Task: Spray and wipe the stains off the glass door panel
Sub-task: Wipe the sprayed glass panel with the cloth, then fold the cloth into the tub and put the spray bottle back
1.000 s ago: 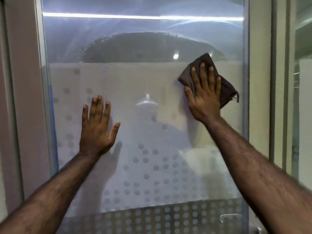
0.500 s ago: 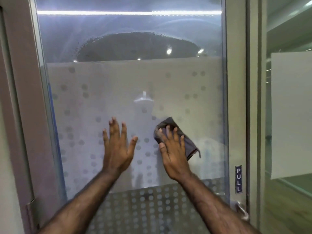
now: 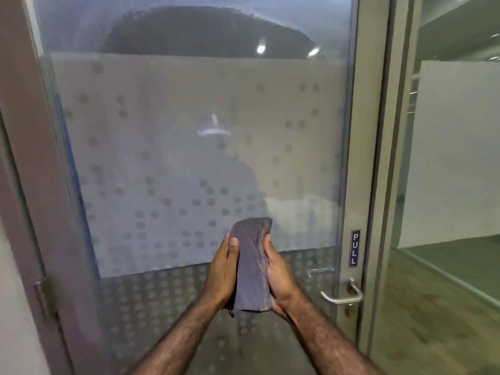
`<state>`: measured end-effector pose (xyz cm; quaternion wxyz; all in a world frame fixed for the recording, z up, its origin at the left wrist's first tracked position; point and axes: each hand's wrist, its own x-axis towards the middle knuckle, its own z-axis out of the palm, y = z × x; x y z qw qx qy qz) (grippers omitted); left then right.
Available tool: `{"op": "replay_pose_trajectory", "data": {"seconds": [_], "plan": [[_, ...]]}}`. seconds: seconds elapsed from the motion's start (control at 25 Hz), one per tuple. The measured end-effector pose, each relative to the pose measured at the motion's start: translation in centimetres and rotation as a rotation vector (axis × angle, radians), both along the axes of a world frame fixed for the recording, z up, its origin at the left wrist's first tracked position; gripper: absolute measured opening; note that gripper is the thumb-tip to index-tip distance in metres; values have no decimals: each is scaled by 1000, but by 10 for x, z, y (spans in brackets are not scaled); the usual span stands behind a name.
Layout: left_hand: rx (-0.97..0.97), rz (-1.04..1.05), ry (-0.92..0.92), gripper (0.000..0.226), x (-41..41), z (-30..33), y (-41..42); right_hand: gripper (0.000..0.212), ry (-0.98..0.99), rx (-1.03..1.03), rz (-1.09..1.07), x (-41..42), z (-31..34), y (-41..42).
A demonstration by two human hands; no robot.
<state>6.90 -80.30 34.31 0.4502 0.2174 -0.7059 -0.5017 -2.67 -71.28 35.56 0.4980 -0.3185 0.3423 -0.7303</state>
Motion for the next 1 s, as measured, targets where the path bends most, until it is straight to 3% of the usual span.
{"op": "replay_pose_trajectory", "data": {"seconds": [0.2,0.36,0.48,0.68,0.84,1.0], "plan": [[500,-260,-2,49,12,-36,23,77,-168,23,91,-8,-37,44],[474,-196,-131,39,13,-67,49,71,-218,108,61,-12,-81,93],[457,-221,-233,34,2,-102,78,48,-117,250,-128,-14,-129,132],[506,-323,-325,30,-19,-146,133,26,3,499,-430,-25,-184,214],[549,-587,-370,38,-45,-164,185,20,36,627,-632,-38,-200,289],[598,-838,-410,50,-70,-174,244,18,-62,644,-814,-51,-208,373]]}}
